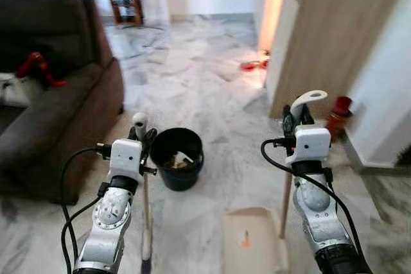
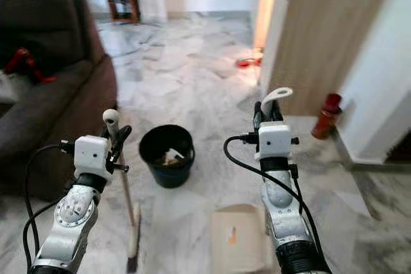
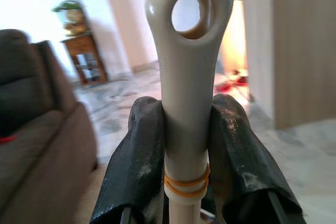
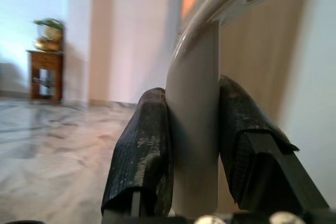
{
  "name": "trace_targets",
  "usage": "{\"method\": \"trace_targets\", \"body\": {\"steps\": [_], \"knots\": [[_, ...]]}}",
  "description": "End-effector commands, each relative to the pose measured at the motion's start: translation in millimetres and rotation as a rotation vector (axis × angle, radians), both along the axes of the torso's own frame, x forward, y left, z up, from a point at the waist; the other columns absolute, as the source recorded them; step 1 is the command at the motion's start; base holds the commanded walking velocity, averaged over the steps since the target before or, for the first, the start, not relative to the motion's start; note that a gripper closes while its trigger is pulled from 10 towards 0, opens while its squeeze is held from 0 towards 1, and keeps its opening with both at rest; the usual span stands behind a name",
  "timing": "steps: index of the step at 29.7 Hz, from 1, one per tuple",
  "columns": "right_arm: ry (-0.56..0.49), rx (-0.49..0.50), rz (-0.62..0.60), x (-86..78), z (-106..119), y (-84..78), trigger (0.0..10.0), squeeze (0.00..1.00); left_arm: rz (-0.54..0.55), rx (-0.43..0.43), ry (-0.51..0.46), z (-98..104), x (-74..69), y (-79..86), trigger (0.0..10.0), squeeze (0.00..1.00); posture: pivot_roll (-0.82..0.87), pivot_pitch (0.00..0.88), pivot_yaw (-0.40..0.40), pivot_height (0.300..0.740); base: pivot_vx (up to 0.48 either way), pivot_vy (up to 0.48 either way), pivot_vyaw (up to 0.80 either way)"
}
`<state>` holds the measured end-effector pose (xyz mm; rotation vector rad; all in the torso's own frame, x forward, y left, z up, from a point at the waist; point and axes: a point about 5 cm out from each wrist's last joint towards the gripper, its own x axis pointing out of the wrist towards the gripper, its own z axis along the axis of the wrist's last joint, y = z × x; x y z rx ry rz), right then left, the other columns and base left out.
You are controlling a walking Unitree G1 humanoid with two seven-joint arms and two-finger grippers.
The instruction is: Sweep floor
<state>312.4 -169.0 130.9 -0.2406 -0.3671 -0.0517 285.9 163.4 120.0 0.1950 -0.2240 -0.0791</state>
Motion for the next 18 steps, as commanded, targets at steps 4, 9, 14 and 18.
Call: {"method": "trace_targets", "body": {"steps": [4,9,14,18], "knots": [[-0.026,-0.010,0.018,3.7,8.9,3.9,10.0,0.00,-0.017,0.008,-0.055,10.4,5.0,-4.1,10.0,0.00,-0.01,0.000,0.021,0.740,0.000,0.000,-0.80],[-0.018,-0.009,0.009,4.2,7.6,1.5,10.0,0.00,-0.024,0.008,-0.056,10.5,7.3,-5.3,10.0,0.00,-0.01,0.000,0.019,0.740,0.000,0.000,-0.80],[-0.008,0.014,0.000,3.4,5.9,0.0,10.0,0.00,-0.019,0.004,-0.041,6.6,6.5,-3.5,10.0,0.00,-0.01,0.000,0.021,0.740,0.000,0.000,-0.80],[-0.005,0.035,-0.010,2.4,4.7,0.9,10.0,0.00,-0.007,-0.002,-0.024,3.1,6.9,1.4,10.0,0.00,-0.02,0.000,0.030,0.740,0.000,0.000,-0.80]]}}
